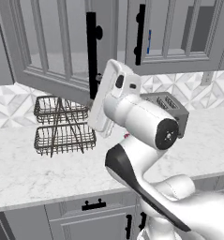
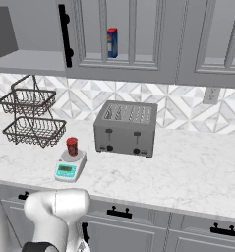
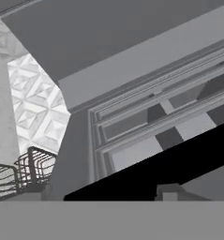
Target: Pick the yogurt and place it on the digital scale for weighing, and close the cabinet.
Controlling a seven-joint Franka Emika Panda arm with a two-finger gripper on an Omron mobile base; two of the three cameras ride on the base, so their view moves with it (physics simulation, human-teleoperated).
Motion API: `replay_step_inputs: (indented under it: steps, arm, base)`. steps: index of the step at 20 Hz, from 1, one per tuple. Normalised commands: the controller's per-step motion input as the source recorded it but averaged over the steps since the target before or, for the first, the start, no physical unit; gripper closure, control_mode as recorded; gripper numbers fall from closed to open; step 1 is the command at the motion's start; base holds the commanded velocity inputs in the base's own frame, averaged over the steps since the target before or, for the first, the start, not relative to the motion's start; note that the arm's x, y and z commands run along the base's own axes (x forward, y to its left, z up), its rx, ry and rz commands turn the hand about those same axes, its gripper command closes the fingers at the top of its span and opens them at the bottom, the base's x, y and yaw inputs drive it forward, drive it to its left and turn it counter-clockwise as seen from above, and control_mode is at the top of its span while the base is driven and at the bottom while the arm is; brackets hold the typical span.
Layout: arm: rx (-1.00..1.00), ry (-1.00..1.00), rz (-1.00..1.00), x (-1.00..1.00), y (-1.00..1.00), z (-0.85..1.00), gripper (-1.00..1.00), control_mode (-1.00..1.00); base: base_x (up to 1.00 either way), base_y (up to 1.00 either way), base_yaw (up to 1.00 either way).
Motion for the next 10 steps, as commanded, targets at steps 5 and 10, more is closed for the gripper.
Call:
replay_step_inputs:
  steps: [5,10]
  arm:
    - [0.0,0.03,-0.13,1.0,-0.22,-0.24,-1.0,-1.0]
    - [0.0,0.01,-0.11,1.0,-0.04,-0.26,-1.0,-1.0]
  base:
    - [0.0,0.0,0.0]
    - [0.0,0.0,0.0]
